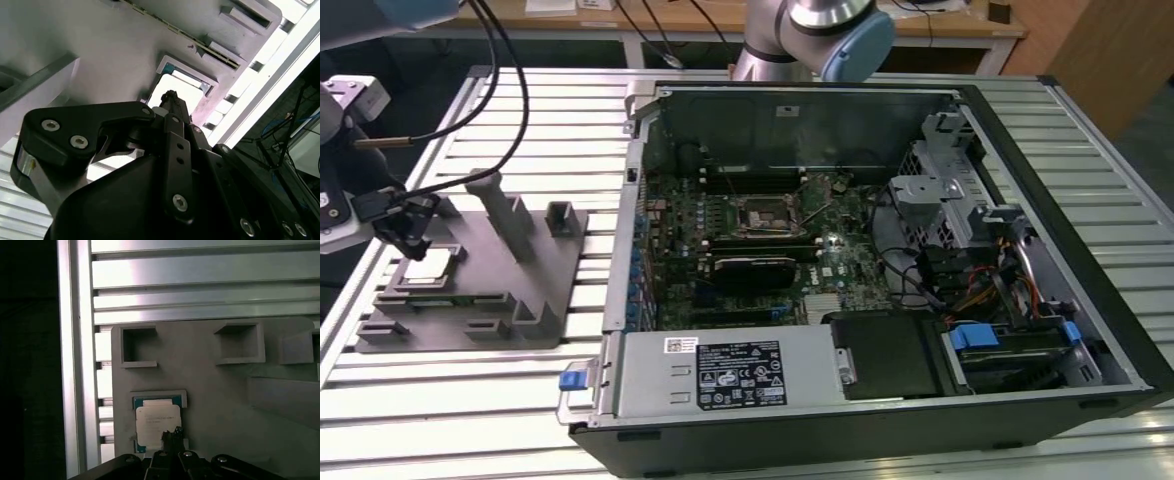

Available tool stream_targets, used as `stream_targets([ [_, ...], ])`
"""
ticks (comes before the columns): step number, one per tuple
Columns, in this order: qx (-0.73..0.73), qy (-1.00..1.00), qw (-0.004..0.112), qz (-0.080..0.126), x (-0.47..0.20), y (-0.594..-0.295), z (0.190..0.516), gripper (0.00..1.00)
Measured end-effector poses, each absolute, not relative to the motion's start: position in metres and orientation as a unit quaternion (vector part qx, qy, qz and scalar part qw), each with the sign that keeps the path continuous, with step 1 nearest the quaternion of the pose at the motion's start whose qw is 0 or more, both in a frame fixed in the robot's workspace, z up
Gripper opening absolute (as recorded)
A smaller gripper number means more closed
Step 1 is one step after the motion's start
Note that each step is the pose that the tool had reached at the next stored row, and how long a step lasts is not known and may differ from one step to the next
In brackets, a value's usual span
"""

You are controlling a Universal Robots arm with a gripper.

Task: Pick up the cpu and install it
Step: 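Pick up the cpu and move it towards the insertion slot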

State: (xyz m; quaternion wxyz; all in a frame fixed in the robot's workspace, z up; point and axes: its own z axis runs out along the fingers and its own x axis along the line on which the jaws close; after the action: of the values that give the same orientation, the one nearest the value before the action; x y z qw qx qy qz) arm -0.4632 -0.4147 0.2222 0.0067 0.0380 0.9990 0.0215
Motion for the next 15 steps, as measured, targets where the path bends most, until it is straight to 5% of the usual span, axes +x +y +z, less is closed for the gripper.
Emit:
stream_targets([
  [15,0.038,0.999,0.007,0.021,-0.469,-0.414,0.199,0.11],
])
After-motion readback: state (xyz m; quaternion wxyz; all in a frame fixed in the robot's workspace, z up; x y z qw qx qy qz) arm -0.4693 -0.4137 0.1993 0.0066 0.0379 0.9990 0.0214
